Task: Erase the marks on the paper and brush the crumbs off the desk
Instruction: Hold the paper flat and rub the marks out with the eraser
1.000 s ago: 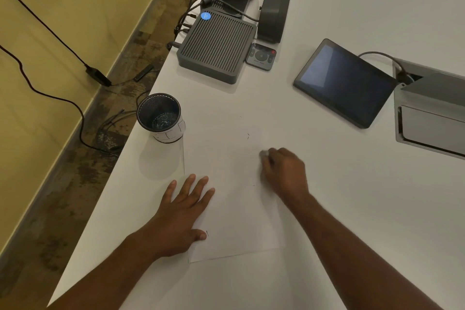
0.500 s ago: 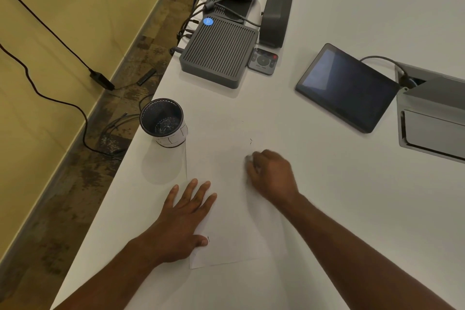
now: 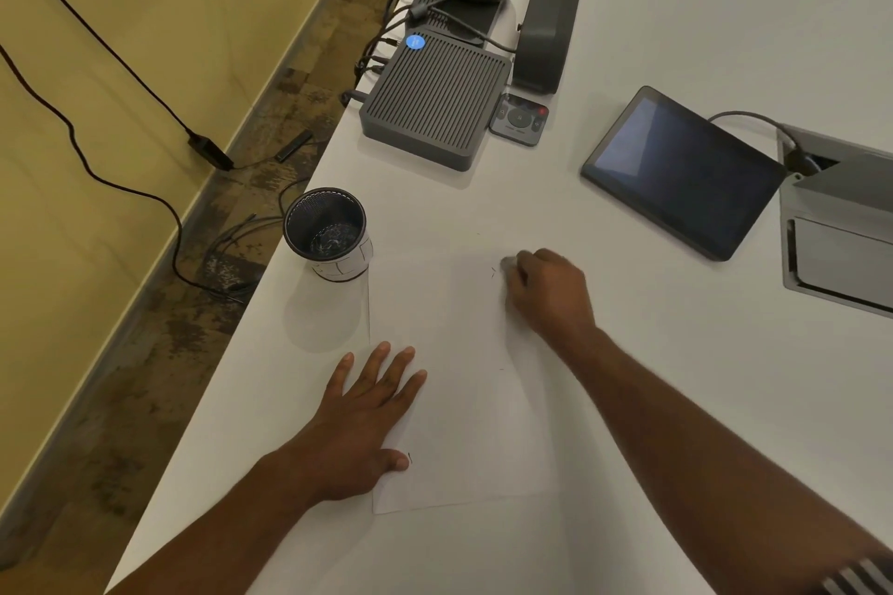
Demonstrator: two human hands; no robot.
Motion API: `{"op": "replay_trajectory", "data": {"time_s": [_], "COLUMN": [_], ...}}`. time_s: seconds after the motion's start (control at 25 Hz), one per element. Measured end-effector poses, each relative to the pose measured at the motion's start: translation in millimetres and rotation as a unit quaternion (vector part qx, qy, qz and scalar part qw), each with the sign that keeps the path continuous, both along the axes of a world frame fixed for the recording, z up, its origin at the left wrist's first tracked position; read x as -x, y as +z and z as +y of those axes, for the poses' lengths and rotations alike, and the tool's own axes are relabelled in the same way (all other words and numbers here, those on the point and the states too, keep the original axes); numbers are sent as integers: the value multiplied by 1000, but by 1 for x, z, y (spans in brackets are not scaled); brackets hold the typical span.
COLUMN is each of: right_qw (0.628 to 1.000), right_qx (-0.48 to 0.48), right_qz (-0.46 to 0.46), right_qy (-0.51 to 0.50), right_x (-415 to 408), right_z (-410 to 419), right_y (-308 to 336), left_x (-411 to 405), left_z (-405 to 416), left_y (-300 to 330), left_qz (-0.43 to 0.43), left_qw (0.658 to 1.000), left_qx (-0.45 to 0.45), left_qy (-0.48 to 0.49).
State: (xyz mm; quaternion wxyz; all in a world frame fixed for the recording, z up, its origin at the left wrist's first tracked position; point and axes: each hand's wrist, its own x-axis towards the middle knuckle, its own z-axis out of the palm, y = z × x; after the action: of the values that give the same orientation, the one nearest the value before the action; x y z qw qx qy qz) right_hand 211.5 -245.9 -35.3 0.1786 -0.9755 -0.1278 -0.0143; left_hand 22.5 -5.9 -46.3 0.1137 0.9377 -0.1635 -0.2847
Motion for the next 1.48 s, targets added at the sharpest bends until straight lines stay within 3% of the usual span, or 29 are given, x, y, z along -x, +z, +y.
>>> {"op": "replay_trajectory", "data": {"time_s": [0.12,0.28,0.48,0.64,0.68,0.84,1.0,1.08,1.16,1.2,1.36,1.4,1.48], "right_qw": [999,993,998,995,994,998,994,998,998,998,993,995,997], "right_qx": [-11,-16,-6,-17,-10,-7,-5,5,-1,-10,-11,-11,-4], "right_qz": [-2,40,-24,22,34,-20,17,37,-21,-23,31,46,50], "right_qy": [-36,108,-59,99,99,-62,104,47,-61,-62,112,93,-52], "right_x": [13,114,65,137,132,84,153,128,104,105,156,143,102], "right_z": [0,4,-17,7,1,-19,5,-11,-20,-17,9,2,-19], "right_y": [12,0,4,-1,0,3,-1,-1,0,4,0,1,3], "left_x": [-1,-1,-2,-1,-2,-2,-2,-2,-2,-2,-2,-1,-2], "left_z": [-1,-2,-3,-2,-3,-2,-1,-2,-1,-1,-1,-1,-1], "left_y": [4,6,6,4,4,4,4,4,5,4,5,5,6], "left_qz": [22,30,28,16,14,20,21,23,27,26,24,26,32], "left_qw": [1000,999,999,1000,1000,1000,1000,1000,999,999,1000,999,999], "left_qx": [-15,-17,-17,-4,-4,-18,-12,-19,-25,-23,-14,-19,-20], "left_qy": [0,3,4,9,11,5,5,3,-2,-1,2,0,-2]}}
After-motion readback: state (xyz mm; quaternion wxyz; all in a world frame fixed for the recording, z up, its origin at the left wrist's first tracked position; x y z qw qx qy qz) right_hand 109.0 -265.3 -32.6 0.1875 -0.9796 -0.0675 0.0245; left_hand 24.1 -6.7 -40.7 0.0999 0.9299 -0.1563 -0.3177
